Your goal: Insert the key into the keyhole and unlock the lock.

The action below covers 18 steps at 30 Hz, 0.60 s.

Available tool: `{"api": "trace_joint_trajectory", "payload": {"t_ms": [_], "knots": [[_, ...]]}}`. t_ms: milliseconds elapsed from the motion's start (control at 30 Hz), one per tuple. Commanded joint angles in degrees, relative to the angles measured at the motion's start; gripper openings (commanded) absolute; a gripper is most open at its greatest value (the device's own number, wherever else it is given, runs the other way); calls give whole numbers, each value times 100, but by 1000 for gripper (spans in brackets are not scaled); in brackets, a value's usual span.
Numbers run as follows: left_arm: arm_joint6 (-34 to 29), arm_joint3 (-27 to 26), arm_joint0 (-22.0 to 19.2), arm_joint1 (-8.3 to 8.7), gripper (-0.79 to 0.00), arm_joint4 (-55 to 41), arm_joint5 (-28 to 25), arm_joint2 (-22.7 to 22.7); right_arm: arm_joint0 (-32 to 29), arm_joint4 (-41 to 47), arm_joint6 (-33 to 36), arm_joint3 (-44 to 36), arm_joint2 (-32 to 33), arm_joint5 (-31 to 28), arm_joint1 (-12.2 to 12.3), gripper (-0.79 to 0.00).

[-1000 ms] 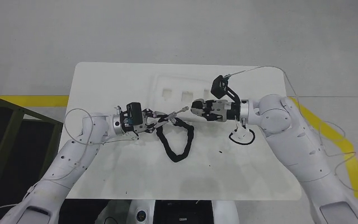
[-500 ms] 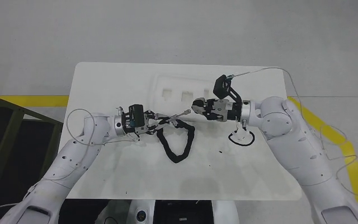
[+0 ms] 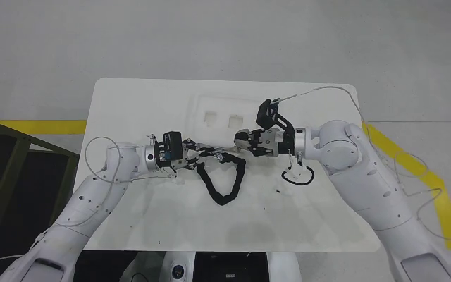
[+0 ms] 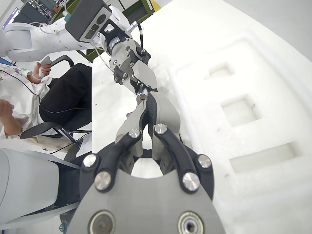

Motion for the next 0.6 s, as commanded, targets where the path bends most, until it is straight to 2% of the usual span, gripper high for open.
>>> {"api": "trace_joint_trajectory", "payload": {"t_ms": [0, 200, 400, 567], "knots": [[10, 1, -2, 2, -785, 5, 1, 5, 20, 1, -12, 24, -16, 1, -5, -785], [44, 54, 7, 8, -785, -41, 21, -2, -16, -67, -104, 26, 128, 76, 25, -785], [76, 136, 44, 36, -785, -86, 69, -88, -164, 11, 186, -174, 376, 127, 118, -785], [62, 113, 65, 50, -785, -115, 84, -124, -191, 61, 305, -310, 322, 129, 127, -785]]}}
